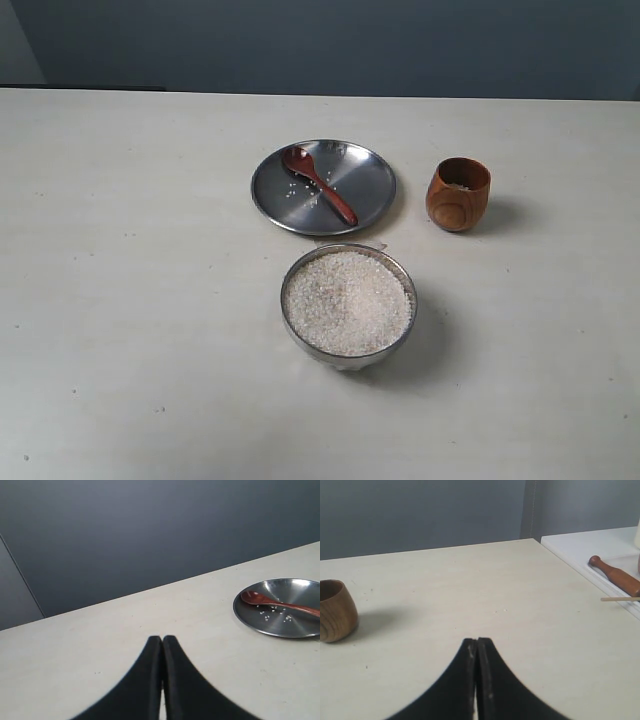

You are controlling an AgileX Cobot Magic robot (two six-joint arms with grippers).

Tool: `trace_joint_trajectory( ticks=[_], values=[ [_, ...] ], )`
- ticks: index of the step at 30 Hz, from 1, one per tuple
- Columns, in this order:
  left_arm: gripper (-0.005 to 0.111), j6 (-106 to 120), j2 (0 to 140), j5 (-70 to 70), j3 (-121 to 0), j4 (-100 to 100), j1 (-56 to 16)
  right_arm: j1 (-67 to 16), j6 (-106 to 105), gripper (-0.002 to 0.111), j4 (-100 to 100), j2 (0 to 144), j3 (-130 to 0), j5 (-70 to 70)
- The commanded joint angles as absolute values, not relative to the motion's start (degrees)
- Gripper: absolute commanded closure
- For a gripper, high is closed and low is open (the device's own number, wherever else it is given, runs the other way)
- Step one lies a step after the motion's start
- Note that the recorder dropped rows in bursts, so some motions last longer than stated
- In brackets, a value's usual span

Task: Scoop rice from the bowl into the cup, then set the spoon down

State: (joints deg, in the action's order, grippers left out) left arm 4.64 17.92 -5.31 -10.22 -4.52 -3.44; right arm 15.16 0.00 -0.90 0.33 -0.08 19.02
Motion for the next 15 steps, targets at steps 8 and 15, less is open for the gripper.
trace_joint_trajectory(
  ticks=[8,15],
  values=[
    [0.106,4.7,8.9,-3.4,-1.7,-2.9,-3.5,15.3,0.0,0.109,-0.6,0.0,0.0,18.4],
    [0.106,4.7,5.1,-3.9,0.0,-2.0,-3.5,15.3,0.0,0.109,-0.8,0.0,0.0,18.4]
  ],
)
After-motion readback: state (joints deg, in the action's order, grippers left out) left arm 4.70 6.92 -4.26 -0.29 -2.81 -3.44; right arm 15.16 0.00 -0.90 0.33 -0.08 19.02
